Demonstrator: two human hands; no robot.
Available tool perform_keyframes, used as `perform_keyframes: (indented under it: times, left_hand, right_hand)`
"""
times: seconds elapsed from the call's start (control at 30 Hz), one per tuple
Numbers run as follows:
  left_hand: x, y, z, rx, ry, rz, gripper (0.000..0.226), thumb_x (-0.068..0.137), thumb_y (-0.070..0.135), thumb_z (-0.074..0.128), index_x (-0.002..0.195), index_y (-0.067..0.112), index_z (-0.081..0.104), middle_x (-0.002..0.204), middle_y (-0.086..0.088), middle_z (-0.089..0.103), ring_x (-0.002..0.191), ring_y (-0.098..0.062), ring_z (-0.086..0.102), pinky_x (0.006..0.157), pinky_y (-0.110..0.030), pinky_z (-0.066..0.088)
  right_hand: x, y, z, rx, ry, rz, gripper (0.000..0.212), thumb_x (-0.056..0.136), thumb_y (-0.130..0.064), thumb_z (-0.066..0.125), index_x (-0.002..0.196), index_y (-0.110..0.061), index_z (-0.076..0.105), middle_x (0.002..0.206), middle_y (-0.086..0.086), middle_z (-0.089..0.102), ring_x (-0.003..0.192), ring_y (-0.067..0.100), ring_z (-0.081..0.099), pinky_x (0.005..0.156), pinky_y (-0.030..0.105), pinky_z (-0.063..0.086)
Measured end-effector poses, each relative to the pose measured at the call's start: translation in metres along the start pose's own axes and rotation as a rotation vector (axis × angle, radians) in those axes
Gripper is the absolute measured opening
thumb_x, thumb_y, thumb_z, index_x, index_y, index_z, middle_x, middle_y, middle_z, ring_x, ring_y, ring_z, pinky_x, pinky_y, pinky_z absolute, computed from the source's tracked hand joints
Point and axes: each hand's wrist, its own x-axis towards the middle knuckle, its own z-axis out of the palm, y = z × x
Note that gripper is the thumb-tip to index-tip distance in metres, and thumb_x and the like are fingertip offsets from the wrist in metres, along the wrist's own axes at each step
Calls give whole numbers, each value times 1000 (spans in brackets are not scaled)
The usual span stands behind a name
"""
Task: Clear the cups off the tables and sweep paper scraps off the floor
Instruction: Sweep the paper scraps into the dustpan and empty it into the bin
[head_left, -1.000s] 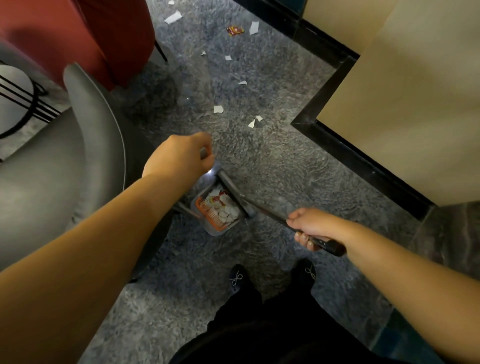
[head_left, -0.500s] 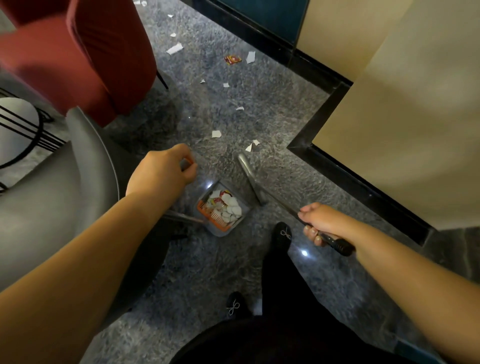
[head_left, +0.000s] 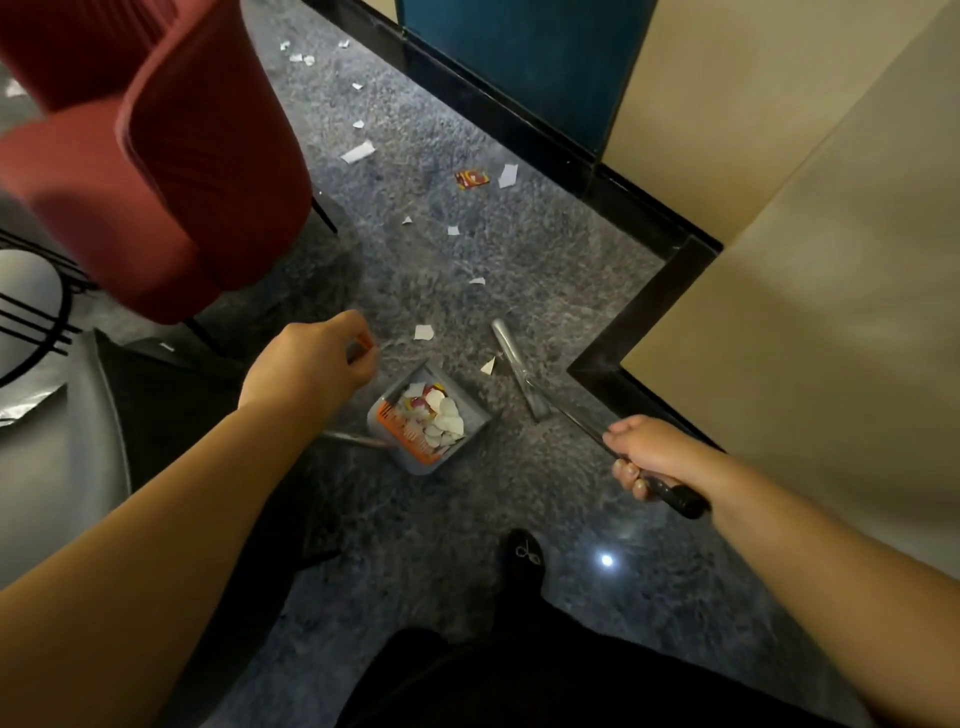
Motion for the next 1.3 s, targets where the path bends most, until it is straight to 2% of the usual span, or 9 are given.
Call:
perform_keyframes:
  times: [0.3,0.53,0.63,0.73,0.8,0.87,0.97,1.13,1.3]
  left_hand:
    - [84,13,3,78,-31,95,9,92,31,61,93,22,59,64,5,51,52,-15,49,47,-26,32]
    - [154,16,1,95,-138,159,8,94,30,58,90,26,53,76,-4,63,54,-18,51,46,-27,36]
    - [177,18,1,93,-167,185,9,95,29,58,91,23,53,78,-5,64,60,-22,56,50,-31,44]
    - [192,24,7,115,-170,208,9,95,28,57,91,21,53,74,-5,62,61,-23,56,49,-30,43]
    - [198,27,11,120,-167,219,11,95,28,56,88,20,51,67,-4,58,57,-22,54,47,-31,43]
    - [203,26,12,115,-162,222,12,95,29,55,87,20,52,63,-4,56,55,-23,54,48,-33,46]
    - [208,18,8,98,-158,203,14,95,32,55,85,23,51,62,-3,56,54,-24,55,48,-37,49]
    - [207,14,6,73,-140,219,15,95,33,55,84,24,51,60,-2,55,52,-22,54,44,-33,46]
    - [204,9,4,54,-123,217,15,96,32,55,84,26,48,59,1,51,51,-21,52,43,-29,42]
  right_hand:
    - [39,-75,-17,-7,-2,18,39,105,-18,37,143,-19,29,64,6,37,29,7,32,35,12,29]
    - [86,-126,-10,-48,-32,61,11,105,-21,34,113,-18,41,57,5,37,31,9,33,36,14,31]
    - [106,-146,-2,-181,4,40,17,105,-21,36,93,-12,45,53,7,42,33,13,37,38,17,35]
    - [119,-157,7,-454,9,0,29,103,-18,37,83,-5,53,60,14,54,45,22,48,46,26,42]
    - [121,-162,15,-624,1,-14,30,101,-12,39,90,5,62,68,17,59,54,26,54,50,27,45]
    - [121,-164,23,-689,-32,-2,29,98,-9,41,107,13,59,70,16,59,55,24,54,49,26,46]
    - [120,-160,28,-630,-109,59,34,101,-14,39,115,13,54,63,14,55,51,22,50,49,28,43]
    - [105,-149,34,-358,-162,155,17,102,-19,39,116,-14,47,43,-1,48,36,9,41,39,17,36]
    - [82,-142,37,-200,-141,165,12,102,-19,43,113,-20,48,61,6,48,39,7,39,39,17,33]
